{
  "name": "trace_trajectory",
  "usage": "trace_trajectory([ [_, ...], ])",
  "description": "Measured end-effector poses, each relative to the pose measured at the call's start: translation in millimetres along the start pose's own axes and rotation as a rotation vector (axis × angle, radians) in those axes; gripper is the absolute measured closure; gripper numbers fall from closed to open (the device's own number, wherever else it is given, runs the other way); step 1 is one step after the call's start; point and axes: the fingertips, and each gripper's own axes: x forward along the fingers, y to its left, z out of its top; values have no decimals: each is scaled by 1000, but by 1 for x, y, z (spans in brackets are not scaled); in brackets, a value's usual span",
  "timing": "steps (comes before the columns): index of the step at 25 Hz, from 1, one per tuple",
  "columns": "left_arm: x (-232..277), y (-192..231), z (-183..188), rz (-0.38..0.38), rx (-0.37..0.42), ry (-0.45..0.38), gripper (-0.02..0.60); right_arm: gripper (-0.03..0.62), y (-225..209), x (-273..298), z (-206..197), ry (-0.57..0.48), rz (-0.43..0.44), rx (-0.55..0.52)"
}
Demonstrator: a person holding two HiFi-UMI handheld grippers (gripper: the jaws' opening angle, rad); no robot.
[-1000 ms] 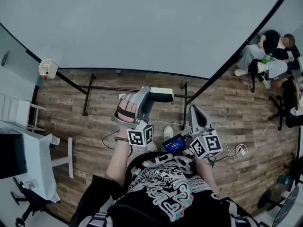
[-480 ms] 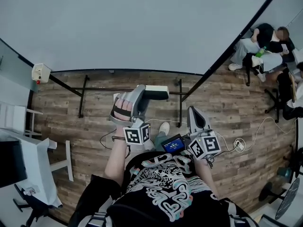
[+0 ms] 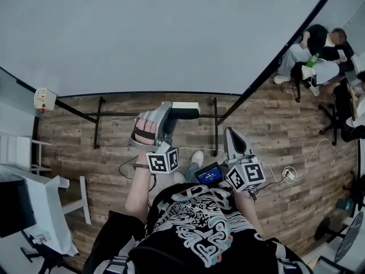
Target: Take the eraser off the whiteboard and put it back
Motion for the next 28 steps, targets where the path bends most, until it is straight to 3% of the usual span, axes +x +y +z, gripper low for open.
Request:
trace_trajectory([
  [28,92,-2,-13,-13,3,6,295,568,-56,61,11,-12,-26,6],
])
